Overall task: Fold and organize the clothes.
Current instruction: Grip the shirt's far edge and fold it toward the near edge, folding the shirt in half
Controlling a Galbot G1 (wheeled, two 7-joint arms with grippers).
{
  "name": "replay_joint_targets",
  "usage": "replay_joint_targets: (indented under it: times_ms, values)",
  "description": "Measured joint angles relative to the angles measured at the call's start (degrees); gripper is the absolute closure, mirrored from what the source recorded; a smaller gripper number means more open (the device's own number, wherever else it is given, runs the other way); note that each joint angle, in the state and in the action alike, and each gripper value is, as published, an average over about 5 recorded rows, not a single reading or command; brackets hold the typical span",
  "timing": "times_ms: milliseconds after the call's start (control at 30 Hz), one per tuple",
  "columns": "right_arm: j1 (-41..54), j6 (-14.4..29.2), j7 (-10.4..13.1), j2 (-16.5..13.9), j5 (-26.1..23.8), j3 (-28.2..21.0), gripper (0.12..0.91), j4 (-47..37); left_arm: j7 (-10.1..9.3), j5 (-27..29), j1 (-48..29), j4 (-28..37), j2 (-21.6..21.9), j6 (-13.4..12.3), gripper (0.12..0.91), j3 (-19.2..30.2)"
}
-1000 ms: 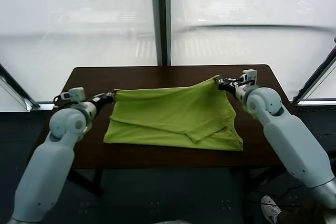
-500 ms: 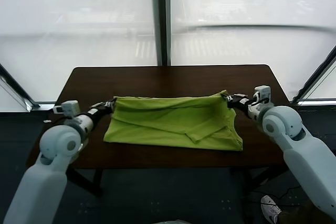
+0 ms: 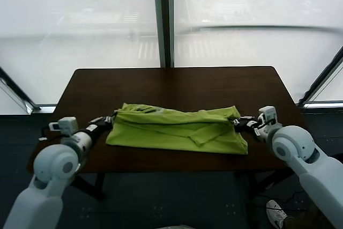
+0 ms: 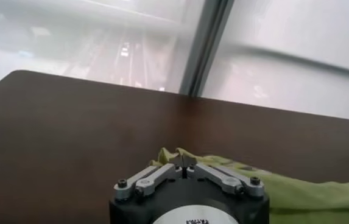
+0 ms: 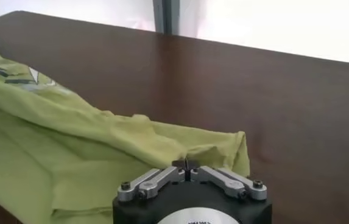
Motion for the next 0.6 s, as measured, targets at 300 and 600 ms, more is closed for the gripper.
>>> replay_joint_targets:
  times_ms: [300,600]
  values:
    - [-0.91,0.00,0.01,-1.47,1.52,0.00,0.877,0.43,0.01,1.03,3.62,-0.53,-1.05,0.00,0.882,-0.85]
    - [-1.67,0.00,-0.17,-2.48,3.05,0.33,0.553,1.17,0.04,1.44,5.22,0.33,-2.25,-0.01,0.882,-1.16]
